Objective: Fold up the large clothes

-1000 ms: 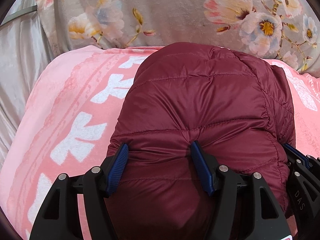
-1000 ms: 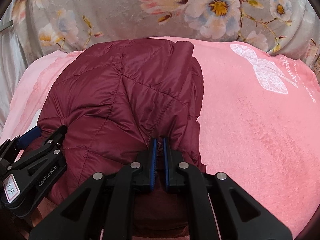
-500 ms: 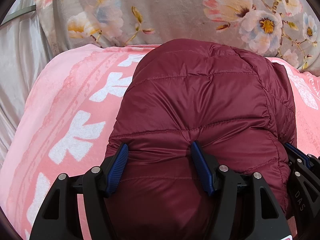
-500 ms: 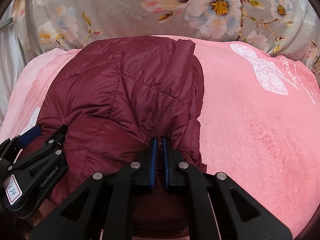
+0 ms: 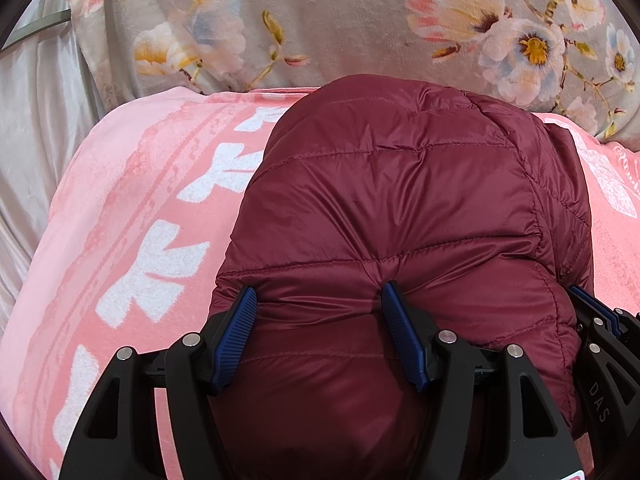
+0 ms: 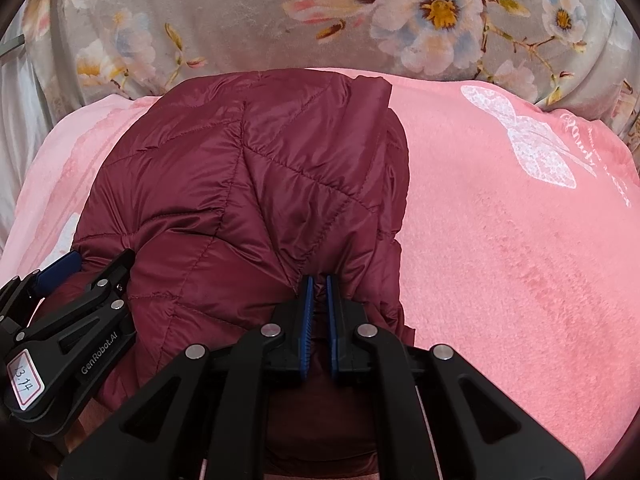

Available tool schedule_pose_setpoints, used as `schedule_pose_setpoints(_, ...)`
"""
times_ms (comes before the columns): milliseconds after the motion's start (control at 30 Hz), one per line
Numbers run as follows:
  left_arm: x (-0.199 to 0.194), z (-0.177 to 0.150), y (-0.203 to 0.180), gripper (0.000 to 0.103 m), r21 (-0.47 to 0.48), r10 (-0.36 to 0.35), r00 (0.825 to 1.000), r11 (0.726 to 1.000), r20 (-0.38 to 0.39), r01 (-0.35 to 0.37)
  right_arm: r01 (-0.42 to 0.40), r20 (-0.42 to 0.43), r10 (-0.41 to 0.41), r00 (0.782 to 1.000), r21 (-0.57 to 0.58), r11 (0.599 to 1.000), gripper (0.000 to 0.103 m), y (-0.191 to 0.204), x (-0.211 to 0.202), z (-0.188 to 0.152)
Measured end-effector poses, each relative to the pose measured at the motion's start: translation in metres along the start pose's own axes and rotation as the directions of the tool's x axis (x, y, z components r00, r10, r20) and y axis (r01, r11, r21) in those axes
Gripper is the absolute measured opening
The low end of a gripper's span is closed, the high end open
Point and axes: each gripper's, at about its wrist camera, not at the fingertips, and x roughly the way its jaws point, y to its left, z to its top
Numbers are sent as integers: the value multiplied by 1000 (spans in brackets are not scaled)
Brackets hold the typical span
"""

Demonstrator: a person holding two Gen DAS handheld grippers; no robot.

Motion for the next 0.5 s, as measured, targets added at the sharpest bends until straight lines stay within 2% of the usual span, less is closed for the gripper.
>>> schedule_pose_setpoints(500, 2, -1, 0, 62, 2, 2, 1000, 1000, 10, -2, 18, 3, -18, 1000, -9, 1000, 5, 2, 0, 1)
